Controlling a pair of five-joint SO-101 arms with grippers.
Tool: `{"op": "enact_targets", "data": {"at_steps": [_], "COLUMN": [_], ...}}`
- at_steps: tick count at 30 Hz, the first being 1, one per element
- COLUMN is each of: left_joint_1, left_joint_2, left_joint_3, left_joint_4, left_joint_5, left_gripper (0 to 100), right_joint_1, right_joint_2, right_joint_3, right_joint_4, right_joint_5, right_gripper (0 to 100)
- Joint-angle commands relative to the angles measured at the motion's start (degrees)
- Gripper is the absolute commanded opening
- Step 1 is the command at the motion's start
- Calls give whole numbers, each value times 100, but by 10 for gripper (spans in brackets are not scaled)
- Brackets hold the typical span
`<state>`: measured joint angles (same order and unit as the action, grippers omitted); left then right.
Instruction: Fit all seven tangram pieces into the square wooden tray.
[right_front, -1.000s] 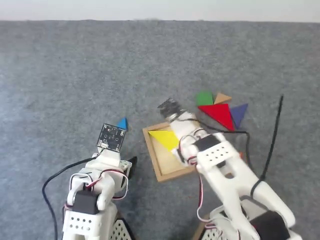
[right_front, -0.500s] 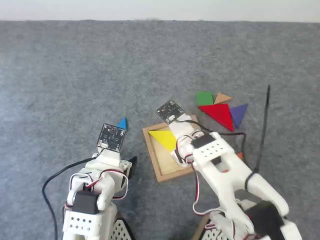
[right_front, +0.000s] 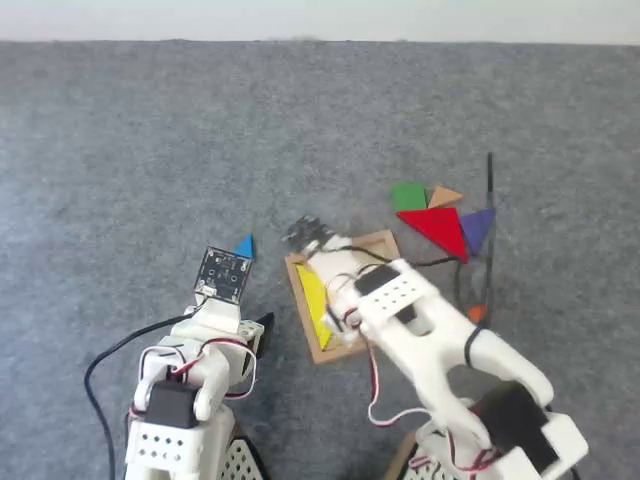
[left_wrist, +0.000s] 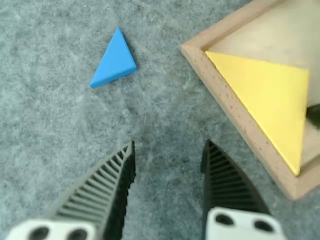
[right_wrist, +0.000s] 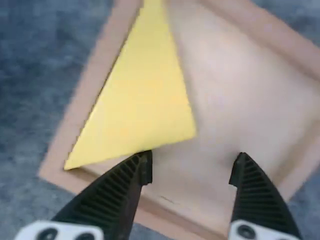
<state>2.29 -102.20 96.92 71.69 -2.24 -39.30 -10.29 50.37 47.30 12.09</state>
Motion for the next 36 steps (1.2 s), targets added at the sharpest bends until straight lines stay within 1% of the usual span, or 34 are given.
{"op": "enact_targets", "data": {"at_steps": [1, 3, 5, 9, 13, 17, 19, 21, 24, 28, 30, 33, 36], "left_joint_1": [26, 26, 26, 26, 26, 26, 26, 26, 26, 26, 26, 26, 26], "left_joint_2": [-44, -44, -44, -44, -44, -44, -44, -44, -44, -44, -44, -44, -44], "left_joint_3": [-40, -40, -40, -40, -40, -40, -40, -40, -40, -40, -40, -40, -40], "left_joint_4": [-26, -26, -26, -26, -26, -26, -26, -26, -26, -26, -26, -26, -26], "left_joint_5": [-9, -9, -9, -9, -9, -9, -9, -9, -9, -9, -9, -9, -9], "left_gripper": [207, 207, 207, 207, 207, 207, 207, 207, 207, 207, 207, 207, 207], "right_joint_1": [-593, -629, -462, 286, 892, 1604, 1947, 2141, 2229, 2229, 2237, 2396, 2615], "right_joint_2": [-4, -22, -171, -945, -1912, -2440, -2343, -2053, -1270, 92, 699, 1349, 1648], "right_joint_3": [-176, -176, -176, -26, 299, 211, -167, -659, -1442, -2295, -2690, -3209, -3446], "right_joint_4": [48, 48, 48, -4, 40, 66, 171, 338, 488, 479, 479, 637, 884], "right_joint_5": [149, 132, 114, -158, -149, -141, -70, 62, -62, -123, 281, 1266, 2321], "right_gripper": [274, 274, 274, 274, 274, 274, 274, 277, 287, 344, 336, 319, 321]}}
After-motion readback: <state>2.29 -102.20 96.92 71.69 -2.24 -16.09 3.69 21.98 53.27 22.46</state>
